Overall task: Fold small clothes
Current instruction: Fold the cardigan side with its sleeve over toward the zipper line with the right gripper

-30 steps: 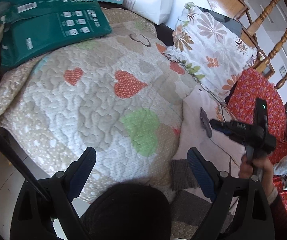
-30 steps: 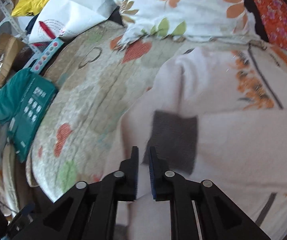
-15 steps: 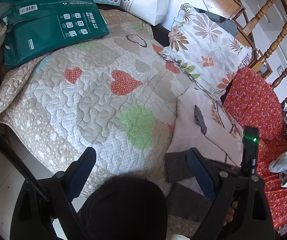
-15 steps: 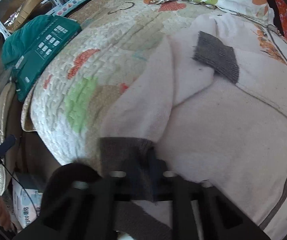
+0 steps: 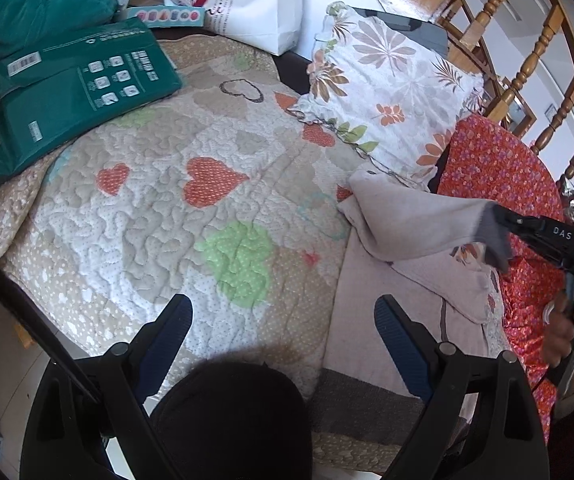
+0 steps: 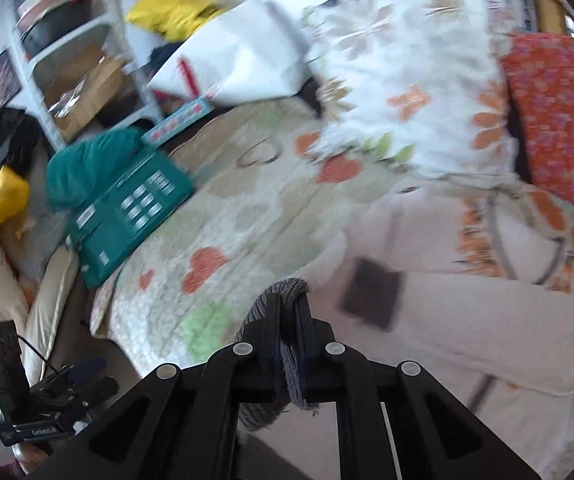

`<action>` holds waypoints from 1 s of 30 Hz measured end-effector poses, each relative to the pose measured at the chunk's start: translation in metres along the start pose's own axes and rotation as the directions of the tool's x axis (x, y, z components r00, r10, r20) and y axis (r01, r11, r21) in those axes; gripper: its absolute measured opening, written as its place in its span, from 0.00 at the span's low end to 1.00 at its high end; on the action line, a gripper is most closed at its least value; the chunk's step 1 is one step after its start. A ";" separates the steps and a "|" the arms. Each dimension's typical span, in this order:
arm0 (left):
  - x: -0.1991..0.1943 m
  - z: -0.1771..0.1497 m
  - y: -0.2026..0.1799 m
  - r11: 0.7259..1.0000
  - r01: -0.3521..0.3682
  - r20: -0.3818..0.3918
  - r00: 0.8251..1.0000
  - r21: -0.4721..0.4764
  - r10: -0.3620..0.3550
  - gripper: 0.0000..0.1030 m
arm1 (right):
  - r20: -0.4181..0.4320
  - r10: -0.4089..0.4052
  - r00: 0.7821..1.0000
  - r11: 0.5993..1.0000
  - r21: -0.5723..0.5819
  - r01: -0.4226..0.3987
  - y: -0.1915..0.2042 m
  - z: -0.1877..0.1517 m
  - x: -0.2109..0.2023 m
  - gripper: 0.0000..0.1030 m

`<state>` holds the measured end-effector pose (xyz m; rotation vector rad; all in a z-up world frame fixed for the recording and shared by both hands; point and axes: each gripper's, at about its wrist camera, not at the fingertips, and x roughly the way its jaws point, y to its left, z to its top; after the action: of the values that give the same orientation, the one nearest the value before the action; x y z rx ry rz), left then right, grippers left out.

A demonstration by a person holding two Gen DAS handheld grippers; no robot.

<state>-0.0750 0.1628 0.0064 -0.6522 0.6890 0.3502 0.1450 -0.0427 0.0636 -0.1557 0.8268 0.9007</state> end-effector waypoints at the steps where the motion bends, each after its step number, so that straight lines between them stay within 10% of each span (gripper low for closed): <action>1: 0.004 0.000 -0.007 1.000 0.006 -0.008 1.000 0.011 -0.006 0.89 | 0.010 -0.053 0.999 0.998 0.026 0.053 -0.026 0.003 -0.014 0.07; 8: 0.033 -0.002 -0.043 0.997 0.039 -0.065 0.997 0.072 -0.034 0.89 | -0.125 -0.353 0.927 0.904 0.210 0.372 -0.189 -0.004 -0.016 0.07; 12: 0.042 -0.004 -0.059 0.994 0.043 -0.084 0.996 0.099 -0.035 0.89 | -0.255 -0.580 0.774 0.741 0.230 0.631 -0.266 -0.028 0.000 0.16; 16: 0.053 -0.005 -0.064 0.993 0.019 -0.103 0.995 0.113 -0.008 0.89 | -0.187 -0.515 0.836 0.734 0.408 0.543 -0.300 -0.051 -0.032 0.42; 22: 0.068 -0.011 -0.073 0.993 0.036 -0.140 0.990 0.110 -0.020 0.89 | -0.140 -0.437 0.888 0.762 0.468 0.448 -0.304 -0.069 -0.046 0.43; 28: 0.072 -0.019 -0.084 0.987 0.032 -0.151 0.989 0.155 -0.008 0.89 | -0.207 -0.417 0.885 0.777 0.424 0.466 -0.304 -0.083 -0.006 0.43; 30: 0.072 -0.018 -0.083 0.987 0.021 -0.145 0.989 0.161 0.003 0.89 | -0.257 -0.470 0.844 0.760 0.368 0.535 -0.299 -0.084 0.008 0.41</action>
<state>0.0104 0.0951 -0.0173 -0.5291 0.8434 0.2367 0.3229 -0.2644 -0.0623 -0.0544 1.0403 0.1792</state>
